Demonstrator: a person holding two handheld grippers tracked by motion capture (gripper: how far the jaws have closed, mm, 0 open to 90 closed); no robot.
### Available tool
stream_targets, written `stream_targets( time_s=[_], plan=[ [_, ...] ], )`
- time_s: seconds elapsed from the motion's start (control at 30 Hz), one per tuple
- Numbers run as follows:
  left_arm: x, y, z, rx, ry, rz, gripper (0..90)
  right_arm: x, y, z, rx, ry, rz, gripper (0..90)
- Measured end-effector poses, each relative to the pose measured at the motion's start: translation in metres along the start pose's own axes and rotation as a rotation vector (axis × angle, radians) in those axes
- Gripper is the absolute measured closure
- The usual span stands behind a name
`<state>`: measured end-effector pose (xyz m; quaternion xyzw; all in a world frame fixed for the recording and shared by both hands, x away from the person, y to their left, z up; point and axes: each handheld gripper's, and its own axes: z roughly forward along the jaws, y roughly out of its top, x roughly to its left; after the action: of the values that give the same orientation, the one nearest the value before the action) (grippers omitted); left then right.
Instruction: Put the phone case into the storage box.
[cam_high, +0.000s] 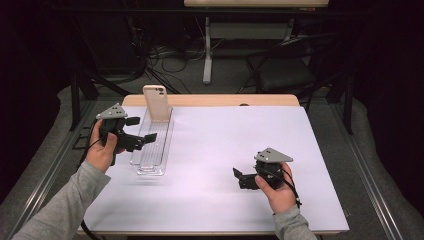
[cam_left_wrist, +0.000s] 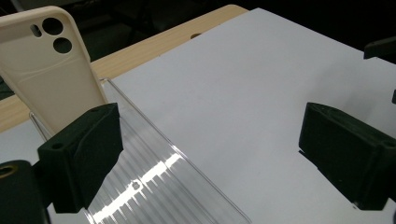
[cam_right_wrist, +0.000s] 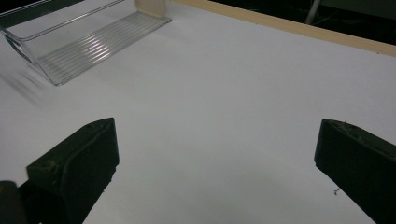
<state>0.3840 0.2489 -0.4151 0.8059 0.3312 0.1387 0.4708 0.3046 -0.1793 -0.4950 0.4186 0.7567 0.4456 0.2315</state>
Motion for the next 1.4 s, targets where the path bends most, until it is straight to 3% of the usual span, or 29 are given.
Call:
stream_targets(
  time_s=[0.23, 0.63, 0.97, 1.1, 1.4],
  plan=[
    [-0.006, -0.014, -0.002, 0.016, 0.003, 0.01, 5.1, -0.005, -0.002, -0.006, -0.009, -0.008, 0.007, 0.0],
    [-0.021, -0.039, -0.005, -0.007, -0.004, -0.01, 5.1, -0.009, -0.01, -0.012, 0.004, -0.015, 0.011, 0.0],
    [-0.023, -0.057, -0.007, -0.004, 0.025, -0.038, 5.1, -0.012, -0.015, -0.015, 0.021, -0.016, 0.022, 0.0],
    [-0.025, -0.062, -0.005, 0.027, 0.047, -0.018, 5.1, -0.014, -0.018, -0.015, 0.034, -0.018, 0.016, 0.0],
    [-0.022, -0.075, -0.003, 0.02, 0.042, -0.062, 5.1, -0.017, -0.021, -0.016, 0.05, -0.046, 0.019, 0.0]
  ],
)
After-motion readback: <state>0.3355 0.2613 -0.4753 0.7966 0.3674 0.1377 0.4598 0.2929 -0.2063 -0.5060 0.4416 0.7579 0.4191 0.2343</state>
